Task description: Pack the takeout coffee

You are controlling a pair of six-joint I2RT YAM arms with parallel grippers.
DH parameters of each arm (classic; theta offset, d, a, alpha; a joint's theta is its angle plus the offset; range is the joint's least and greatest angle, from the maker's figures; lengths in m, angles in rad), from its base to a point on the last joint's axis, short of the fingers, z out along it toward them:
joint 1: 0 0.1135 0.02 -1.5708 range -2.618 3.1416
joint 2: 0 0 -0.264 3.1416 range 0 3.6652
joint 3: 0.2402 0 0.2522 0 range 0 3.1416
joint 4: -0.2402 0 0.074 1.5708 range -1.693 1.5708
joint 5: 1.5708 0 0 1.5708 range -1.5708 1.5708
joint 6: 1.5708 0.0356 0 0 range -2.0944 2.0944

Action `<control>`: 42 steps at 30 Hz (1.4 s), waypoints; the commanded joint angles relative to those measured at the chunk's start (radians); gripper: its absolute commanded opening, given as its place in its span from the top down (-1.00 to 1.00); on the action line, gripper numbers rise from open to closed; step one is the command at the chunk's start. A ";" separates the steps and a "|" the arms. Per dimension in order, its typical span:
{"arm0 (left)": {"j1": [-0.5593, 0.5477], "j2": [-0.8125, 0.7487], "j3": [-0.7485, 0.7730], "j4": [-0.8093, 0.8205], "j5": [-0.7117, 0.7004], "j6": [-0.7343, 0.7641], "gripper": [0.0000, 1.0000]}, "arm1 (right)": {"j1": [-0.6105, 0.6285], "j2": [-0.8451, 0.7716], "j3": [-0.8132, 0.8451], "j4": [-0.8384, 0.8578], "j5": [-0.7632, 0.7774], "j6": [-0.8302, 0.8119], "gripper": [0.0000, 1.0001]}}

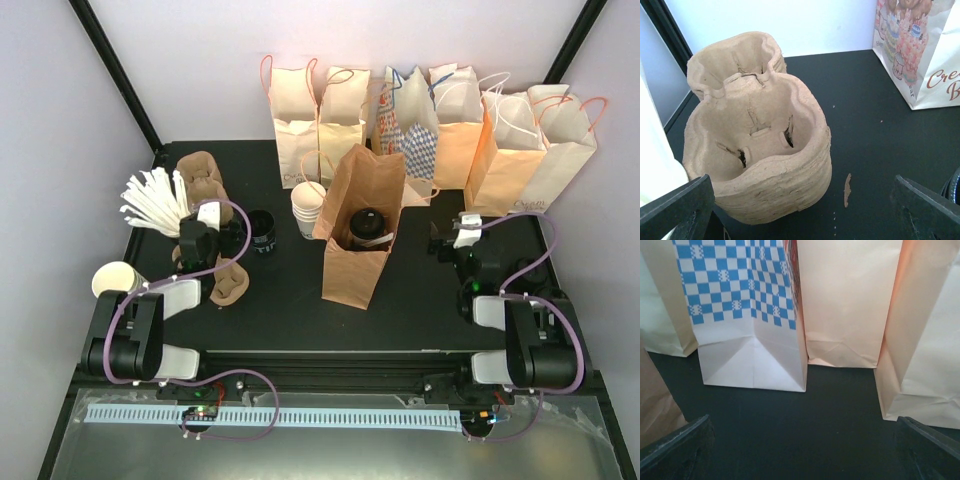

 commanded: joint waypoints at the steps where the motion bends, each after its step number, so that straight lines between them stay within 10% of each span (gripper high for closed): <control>1: 0.008 0.002 -0.011 0.099 0.041 0.017 -0.98 | -0.007 0.076 0.014 0.175 0.034 0.004 -1.00; 7: 0.019 0.000 -0.050 0.160 0.082 0.020 -0.98 | -0.007 0.072 0.047 0.098 0.108 0.029 -1.00; 10: 0.026 0.061 -0.161 0.460 0.130 0.046 -0.94 | -0.007 0.075 0.043 0.116 0.107 0.027 -1.00; 13: 0.028 0.016 -0.096 0.247 0.132 0.029 -0.97 | -0.007 0.071 0.045 0.106 0.108 0.028 -1.00; 42: 0.027 0.014 -0.097 0.252 0.131 0.030 -0.98 | -0.007 0.071 0.046 0.104 0.108 0.029 -1.00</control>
